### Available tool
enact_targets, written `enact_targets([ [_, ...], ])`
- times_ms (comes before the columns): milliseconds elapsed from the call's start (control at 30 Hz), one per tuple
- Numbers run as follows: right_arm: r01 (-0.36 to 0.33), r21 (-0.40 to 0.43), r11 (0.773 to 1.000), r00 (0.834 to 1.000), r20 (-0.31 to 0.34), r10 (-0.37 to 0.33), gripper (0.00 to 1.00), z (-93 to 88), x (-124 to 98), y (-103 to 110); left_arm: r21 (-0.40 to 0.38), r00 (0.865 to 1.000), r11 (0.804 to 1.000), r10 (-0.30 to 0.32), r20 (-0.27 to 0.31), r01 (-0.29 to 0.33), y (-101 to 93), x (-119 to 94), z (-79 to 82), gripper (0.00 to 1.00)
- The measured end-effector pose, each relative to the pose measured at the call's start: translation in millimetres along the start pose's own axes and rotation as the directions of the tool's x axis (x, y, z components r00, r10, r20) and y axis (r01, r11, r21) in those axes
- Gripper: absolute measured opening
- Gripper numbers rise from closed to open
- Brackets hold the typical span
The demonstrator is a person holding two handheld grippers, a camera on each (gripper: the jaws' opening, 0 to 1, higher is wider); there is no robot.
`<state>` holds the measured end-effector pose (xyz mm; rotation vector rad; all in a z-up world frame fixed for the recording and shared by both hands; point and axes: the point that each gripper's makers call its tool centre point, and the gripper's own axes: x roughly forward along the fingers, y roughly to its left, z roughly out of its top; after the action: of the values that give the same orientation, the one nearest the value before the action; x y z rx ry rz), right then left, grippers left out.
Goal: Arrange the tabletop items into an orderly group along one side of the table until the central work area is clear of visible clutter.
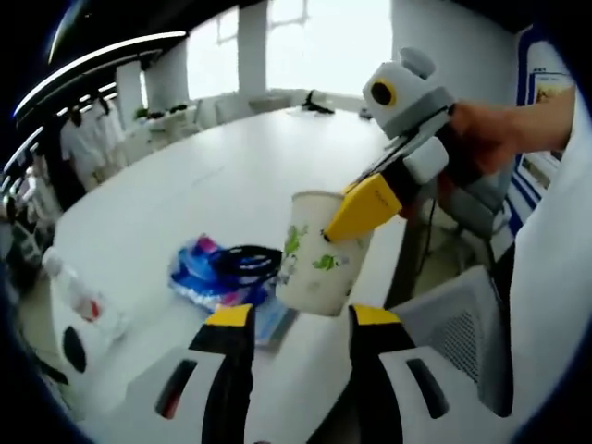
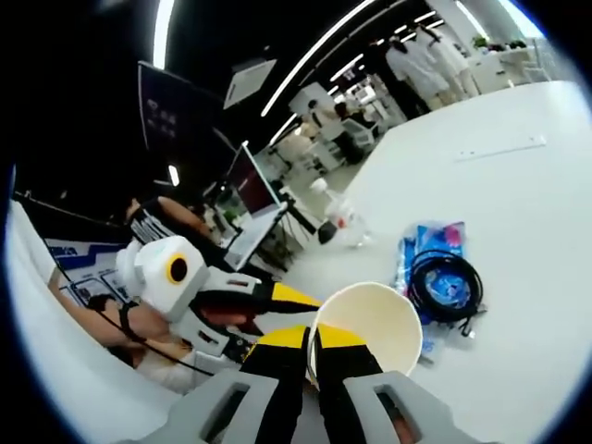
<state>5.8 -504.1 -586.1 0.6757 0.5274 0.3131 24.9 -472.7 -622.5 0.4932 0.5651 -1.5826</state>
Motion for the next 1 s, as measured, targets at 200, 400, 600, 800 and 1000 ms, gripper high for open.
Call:
enact_targets([
  [200, 0.033, 0.019, 0.999, 0.999, 0.012, -0.033, 0.00, 2.2, -7, -13, -0.097, 0.998, 0.994, 0.048, 0.045, -0.044, 17.1, -6, 5.1, 0.39],
  [400, 0.049, 0.018, 0.999, 0.999, 0.008, -0.049, 0.00, 4.8, -10, -22, -0.169, 0.991, 0.981, 0.105, 0.077, -0.091, 37.1, -17, 9.9, 0.40],
  [600, 0.059, 0.015, 0.998, 0.998, -0.002, -0.059, 0.00, 8.0, -8, -28, -0.218, 0.981, 0.965, 0.169, 0.092, -0.146, 63.5, -29, 5.3, 0.42],
  [800, 0.061, -0.017, 0.998, 0.997, -0.044, -0.062, 0.00, 11.9, -3, -34, -0.254, 0.973, 0.949, 0.215, 0.083, -0.188, 77.8, -38, -6.3, 0.44],
  [1000, 0.054, -0.051, 0.997, 0.995, -0.076, -0.058, 0.00, 21.0, 7, -36, -0.302, 0.962, 0.926, 0.260, 0.079, -0.226, 89.6, -49, -16.3, 0.47],
])
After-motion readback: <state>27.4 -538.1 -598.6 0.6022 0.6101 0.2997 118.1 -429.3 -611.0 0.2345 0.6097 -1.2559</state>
